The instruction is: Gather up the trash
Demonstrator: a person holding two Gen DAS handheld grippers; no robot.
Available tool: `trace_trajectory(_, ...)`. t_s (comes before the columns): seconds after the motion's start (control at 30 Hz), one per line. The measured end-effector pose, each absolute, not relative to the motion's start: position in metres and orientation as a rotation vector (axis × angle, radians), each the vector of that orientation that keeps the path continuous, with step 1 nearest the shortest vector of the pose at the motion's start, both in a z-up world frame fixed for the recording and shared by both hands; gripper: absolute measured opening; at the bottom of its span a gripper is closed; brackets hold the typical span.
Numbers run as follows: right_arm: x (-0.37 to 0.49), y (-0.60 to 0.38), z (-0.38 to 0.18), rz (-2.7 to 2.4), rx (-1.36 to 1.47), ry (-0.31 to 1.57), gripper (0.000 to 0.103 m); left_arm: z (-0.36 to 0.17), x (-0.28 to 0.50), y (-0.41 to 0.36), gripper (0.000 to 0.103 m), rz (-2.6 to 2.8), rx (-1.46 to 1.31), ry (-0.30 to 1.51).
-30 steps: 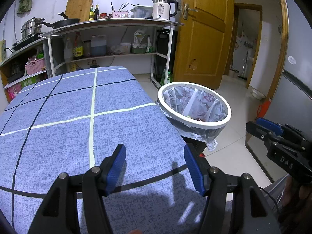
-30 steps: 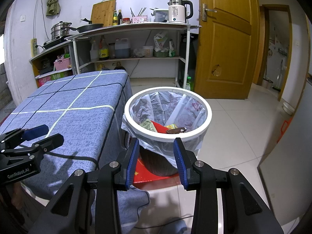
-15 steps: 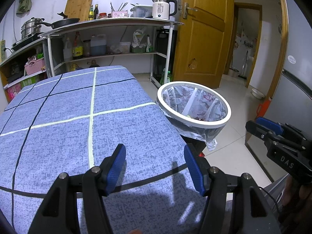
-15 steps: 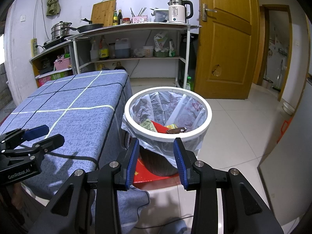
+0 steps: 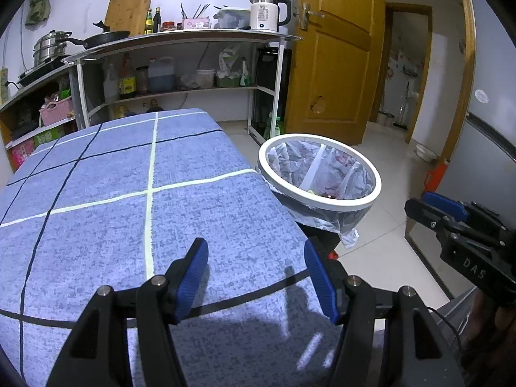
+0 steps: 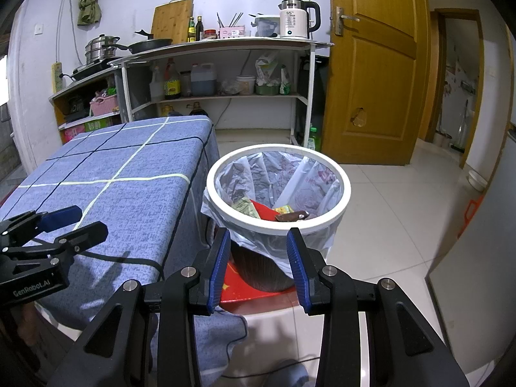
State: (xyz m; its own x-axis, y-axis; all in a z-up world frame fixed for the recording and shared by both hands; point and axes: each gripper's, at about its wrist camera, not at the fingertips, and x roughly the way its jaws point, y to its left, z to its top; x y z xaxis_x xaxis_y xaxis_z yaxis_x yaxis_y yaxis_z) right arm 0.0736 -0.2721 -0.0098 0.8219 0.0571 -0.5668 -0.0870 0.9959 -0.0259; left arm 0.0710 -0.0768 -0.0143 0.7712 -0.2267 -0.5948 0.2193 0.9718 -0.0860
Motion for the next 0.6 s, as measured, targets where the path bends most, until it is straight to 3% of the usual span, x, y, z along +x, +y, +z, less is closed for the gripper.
trace_trajectory(0.6, 0.0733, -0.2729, -0.0100, 0.082, -0.060, 0.599, 0.037, -0.0142, 0.0694, -0.0788, 0.064, -0.244, -0.001, 0.641)
